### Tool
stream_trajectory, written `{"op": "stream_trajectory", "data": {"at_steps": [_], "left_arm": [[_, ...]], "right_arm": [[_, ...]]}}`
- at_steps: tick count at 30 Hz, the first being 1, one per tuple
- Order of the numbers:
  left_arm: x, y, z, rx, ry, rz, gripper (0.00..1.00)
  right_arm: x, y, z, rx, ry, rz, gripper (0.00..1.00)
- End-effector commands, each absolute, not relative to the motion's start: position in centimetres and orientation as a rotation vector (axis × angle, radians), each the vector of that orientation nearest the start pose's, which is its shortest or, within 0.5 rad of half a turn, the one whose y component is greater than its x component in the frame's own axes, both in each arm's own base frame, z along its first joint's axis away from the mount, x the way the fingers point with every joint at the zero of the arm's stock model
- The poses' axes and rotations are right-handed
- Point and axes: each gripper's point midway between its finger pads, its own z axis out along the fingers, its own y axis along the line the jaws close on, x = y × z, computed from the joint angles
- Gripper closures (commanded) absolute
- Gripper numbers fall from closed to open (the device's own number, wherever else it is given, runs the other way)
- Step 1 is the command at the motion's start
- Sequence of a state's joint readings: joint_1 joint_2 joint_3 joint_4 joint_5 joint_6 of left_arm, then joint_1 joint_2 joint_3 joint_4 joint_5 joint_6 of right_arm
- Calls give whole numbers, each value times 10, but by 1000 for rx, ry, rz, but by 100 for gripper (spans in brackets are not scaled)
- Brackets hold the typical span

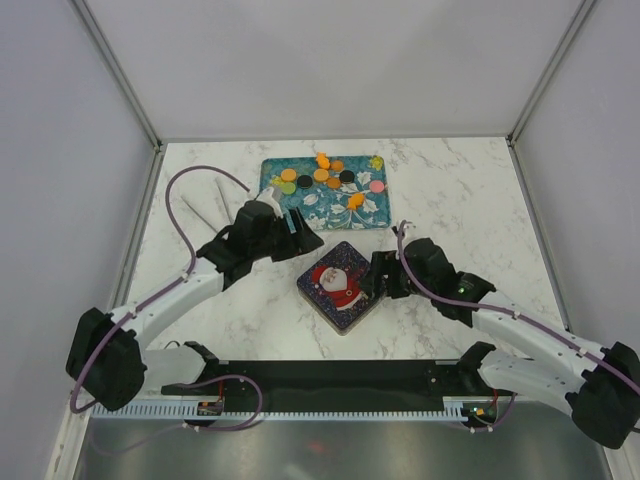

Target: Pack the cookies

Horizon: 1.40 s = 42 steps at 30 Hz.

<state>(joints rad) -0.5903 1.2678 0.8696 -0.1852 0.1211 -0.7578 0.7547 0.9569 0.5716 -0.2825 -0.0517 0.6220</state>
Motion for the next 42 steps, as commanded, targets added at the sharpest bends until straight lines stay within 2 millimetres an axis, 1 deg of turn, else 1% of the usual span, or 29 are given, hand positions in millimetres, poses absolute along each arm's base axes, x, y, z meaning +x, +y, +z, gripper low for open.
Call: {"op": "stream_trajectory", "data": {"at_steps": [1, 3, 4, 5, 6, 7, 10, 11, 13, 17, 18, 21, 23, 24, 25, 26, 27, 28, 29, 30, 31, 32, 34, 35, 37, 38, 39, 40, 42], "left_arm": [[266, -229, 146, -217, 2318, -829, 22], [257, -224, 139, -249, 2322, -835, 22], [248, -222, 134, -273, 2320, -857, 22], [242, -224, 131, -274, 2326, -867, 22], [235, -223, 121, -293, 2345, -870, 22], [233, -225, 120, -293, 2340, -885, 21], [221, -235, 105, -288, 2383, -912, 20], [219, -241, 101, -280, 2391, -927, 20], [213, -247, 95, -280, 2413, -955, 20], [206, -264, 93, -244, 2427, -1026, 20], [208, -271, 98, -223, 2416, -1062, 21], [216, -279, 105, -189, 2408, -1068, 24], [220, -282, 109, -178, 2403, -1073, 28], [225, -284, 112, -168, 2402, -1065, 32], [226, -287, 114, -159, 2405, -1067, 35], [230, -287, 114, -161, 2403, -1066, 37], [234, -289, 119, -154, 2394, -1073, 38], [237, -288, 117, -163, 2397, -1065, 43], [239, -288, 117, -165, 2398, -1064, 45], [242, -290, 121, -157, 2389, -1071, 47], [243, -286, 116, -168, 2412, -1045, 51], [248, -287, 121, -169, 2404, -1044, 54], [254, -283, 121, -169, 2409, -1014, 55], [259, -284, 126, -163, 2396, -1010, 56], [264, -281, 128, -164, 2402, -995, 57], [265, -281, 126, -160, 2412, -984, 57], [270, -282, 132, -145, 2400, -981, 57], [273, -280, 131, -146, 2404, -971, 57], [278, -280, 132, -130, 2409, -955, 57]], "right_arm": [[224, 214, 135, -162, 2282, 690, 14], [240, 205, 123, -145, 2322, 627, 14], [249, 206, 128, -143, 2303, 623, 13], [255, 206, 120, -142, 2321, 605, 12], [261, 209, 121, -156, 2319, 605, 12], [266, 213, 110, -169, 2346, 598, 12], [271, 227, 103, -215, 2367, 650, 12], [271, 230, 94, -220, 2394, 652, 13], [268, 234, 89, -228, 2399, 686, 13], [259, 240, 89, -228, 2394, 772, 19], [256, 242, 89, -231, 2397, 789, 21], [248, 246, 94, -223, 2392, 859, 28], [242, 249, 100, -223, 2382, 907, 37], [238, 250, 102, -228, 2375, 933, 44], [237, 250, 103, -223, 2370, 937, 44], [234, 251, 105, -220, 2369, 959, 49], [231, 250, 103, -218, 2371, 971, 49], [228, 250, 108, -219, 2356, 990, 51], [224, 252, 109, -224, 2356, 1016, 56], [220, 252, 108, -212, 2359, 1036, 58], [217, 253, 111, -216, 2344, 1060, 63], [214, 253, 111, -222, 2348, 1073, 63], [209, 252, 108, -231, 2356, 1059, 64], [208, 251, 106, -234, 2359, 1050, 62], [203, 250, 102, -252, 2370, 1010, 60], [201, 252, 102, -265, 2368, 1002, 58], [199, 254, 103, -280, 2366, 997, 56], [194, 259, 102, -312, 2367, 984, 55], [190, 267, 106, -345, 2352, 1000, 54]]}}
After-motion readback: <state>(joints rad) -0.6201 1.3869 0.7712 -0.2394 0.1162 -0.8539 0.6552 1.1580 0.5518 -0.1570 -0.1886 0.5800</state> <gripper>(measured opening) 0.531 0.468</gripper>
